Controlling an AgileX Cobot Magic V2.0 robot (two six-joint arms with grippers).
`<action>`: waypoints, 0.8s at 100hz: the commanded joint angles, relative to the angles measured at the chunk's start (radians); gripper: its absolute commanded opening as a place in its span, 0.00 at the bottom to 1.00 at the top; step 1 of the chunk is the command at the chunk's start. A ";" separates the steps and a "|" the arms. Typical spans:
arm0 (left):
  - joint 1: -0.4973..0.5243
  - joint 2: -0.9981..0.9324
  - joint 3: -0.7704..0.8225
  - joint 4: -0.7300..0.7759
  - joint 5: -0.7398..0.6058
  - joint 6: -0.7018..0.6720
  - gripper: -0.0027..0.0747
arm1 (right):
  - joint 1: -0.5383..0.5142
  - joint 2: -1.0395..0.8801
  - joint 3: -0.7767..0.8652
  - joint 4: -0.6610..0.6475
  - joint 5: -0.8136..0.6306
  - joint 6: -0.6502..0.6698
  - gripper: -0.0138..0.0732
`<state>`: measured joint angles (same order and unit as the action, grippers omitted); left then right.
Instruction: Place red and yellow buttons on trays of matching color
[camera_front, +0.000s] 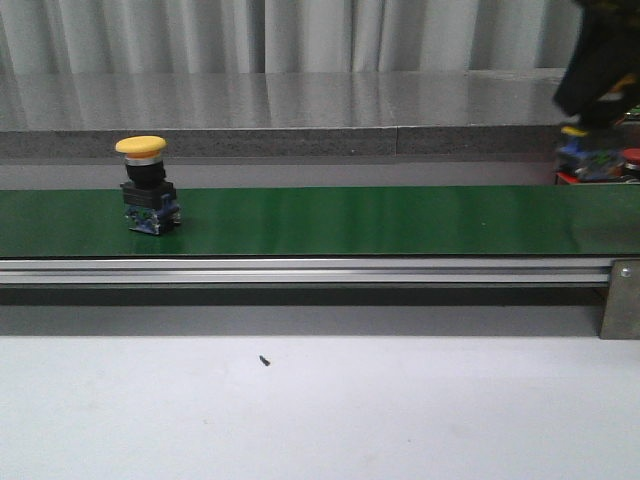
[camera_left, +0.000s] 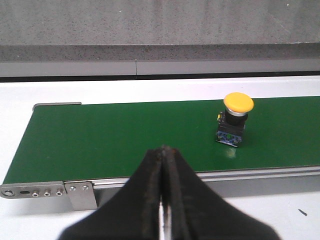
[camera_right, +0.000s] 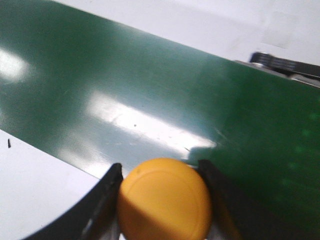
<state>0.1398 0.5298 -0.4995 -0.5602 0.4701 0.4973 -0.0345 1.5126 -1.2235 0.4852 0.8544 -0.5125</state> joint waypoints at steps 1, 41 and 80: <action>-0.007 0.004 -0.025 -0.022 -0.071 0.001 0.01 | -0.096 -0.101 -0.034 0.008 0.041 -0.001 0.45; -0.007 0.004 -0.025 -0.022 -0.071 0.001 0.01 | -0.505 -0.132 -0.019 0.008 0.008 0.018 0.45; -0.007 0.004 -0.025 -0.022 -0.078 0.001 0.01 | -0.610 0.109 -0.019 0.008 -0.082 0.018 0.45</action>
<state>0.1398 0.5298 -0.4995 -0.5602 0.4598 0.4973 -0.6297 1.6099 -1.2179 0.4636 0.8289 -0.4956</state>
